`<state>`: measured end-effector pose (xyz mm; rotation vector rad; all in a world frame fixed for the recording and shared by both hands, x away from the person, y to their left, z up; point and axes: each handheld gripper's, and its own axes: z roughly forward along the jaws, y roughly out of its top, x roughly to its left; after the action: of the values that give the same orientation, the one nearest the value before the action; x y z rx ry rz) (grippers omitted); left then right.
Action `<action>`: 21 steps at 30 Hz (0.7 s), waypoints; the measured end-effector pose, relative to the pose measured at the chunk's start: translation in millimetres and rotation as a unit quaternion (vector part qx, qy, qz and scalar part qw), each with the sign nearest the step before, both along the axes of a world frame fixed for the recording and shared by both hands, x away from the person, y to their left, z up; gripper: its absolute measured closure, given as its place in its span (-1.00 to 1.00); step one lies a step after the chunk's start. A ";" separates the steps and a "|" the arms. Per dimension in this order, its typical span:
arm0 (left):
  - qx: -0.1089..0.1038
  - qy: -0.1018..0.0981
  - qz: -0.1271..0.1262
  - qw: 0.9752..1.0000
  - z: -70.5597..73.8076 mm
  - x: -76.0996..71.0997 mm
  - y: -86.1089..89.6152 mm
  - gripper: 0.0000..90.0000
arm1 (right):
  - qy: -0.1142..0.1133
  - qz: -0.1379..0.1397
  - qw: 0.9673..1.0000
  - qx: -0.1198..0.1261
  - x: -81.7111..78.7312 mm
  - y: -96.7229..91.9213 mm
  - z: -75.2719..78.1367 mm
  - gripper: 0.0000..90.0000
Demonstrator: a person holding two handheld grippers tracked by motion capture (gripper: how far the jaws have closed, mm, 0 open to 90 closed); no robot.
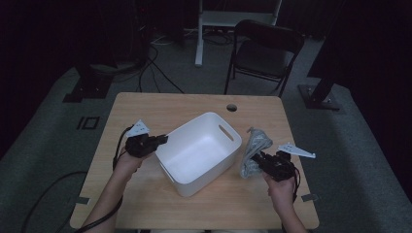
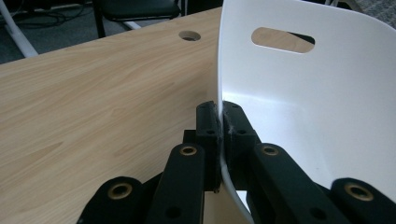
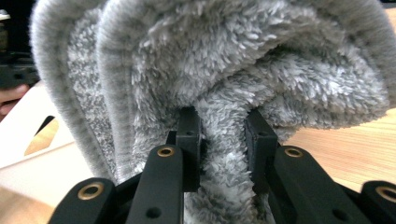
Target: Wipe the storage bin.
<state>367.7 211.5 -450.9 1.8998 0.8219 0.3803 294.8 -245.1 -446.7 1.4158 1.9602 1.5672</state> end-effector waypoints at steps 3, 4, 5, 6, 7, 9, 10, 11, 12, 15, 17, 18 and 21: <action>-0.006 0.001 0.002 1.000 -0.7 -0.8 3.3 0.92 | -0.002 0.006 1.000 0.001 0.4 4.3 1.4 0.61; -0.008 0.001 0.001 1.000 -1.0 -0.8 3.3 0.92 | -0.002 0.007 1.000 -0.001 1.7 6.0 1.3 0.61; -0.009 0.001 0.002 1.000 -1.2 -0.6 3.0 0.92 | -0.001 0.009 1.000 -0.001 3.4 8.1 1.1 0.61; -0.010 0.001 0.002 1.000 -1.3 -0.4 3.0 0.92 | -0.001 0.011 1.000 -0.001 5.1 10.3 0.7 0.61; -0.010 0.001 0.001 1.000 -1.4 -0.3 3.2 0.92 | 0.000 0.011 1.000 0.000 6.9 12.6 0.2 0.61; -0.012 0.000 -0.002 1.000 -1.9 0.1 3.5 0.92 | 0.001 0.017 1.000 0.003 10.3 17.7 -1.4 0.61; -0.010 -0.004 -0.006 1.000 -2.1 0.0 3.3 0.92 | 0.001 0.020 1.000 0.000 12.6 21.5 -2.8 0.61; -0.012 -0.003 -0.008 1.000 -2.3 0.6 3.4 0.92 | 0.003 0.022 1.000 -0.005 14.7 24.7 -4.0 0.61; -0.014 -0.003 -0.011 1.000 -2.6 1.0 3.5 0.92 | 0.005 0.020 1.000 -0.012 17.2 27.4 -5.2 0.61; -0.026 -0.003 -0.017 1.000 -4.4 2.9 4.6 0.91 | 0.008 0.012 1.000 -0.013 21.7 31.1 -8.6 0.61; -0.029 -0.004 -0.018 0.999 -5.2 3.8 4.2 0.91 | 0.009 0.013 1.000 -0.015 22.8 30.8 -8.6 0.61; -0.028 -0.006 -0.019 0.999 -5.3 3.9 3.8 0.92 | 0.008 0.012 1.000 -0.015 22.7 30.8 -9.1 0.61; -0.028 -0.009 -0.019 0.999 -6.2 4.5 2.6 0.92 | 0.007 0.006 1.000 -0.017 22.5 32.2 -12.3 0.62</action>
<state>372.2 214.0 -457.1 1.8550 0.7766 0.3465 317.3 -212.9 -459.0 1.4088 1.9977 1.5244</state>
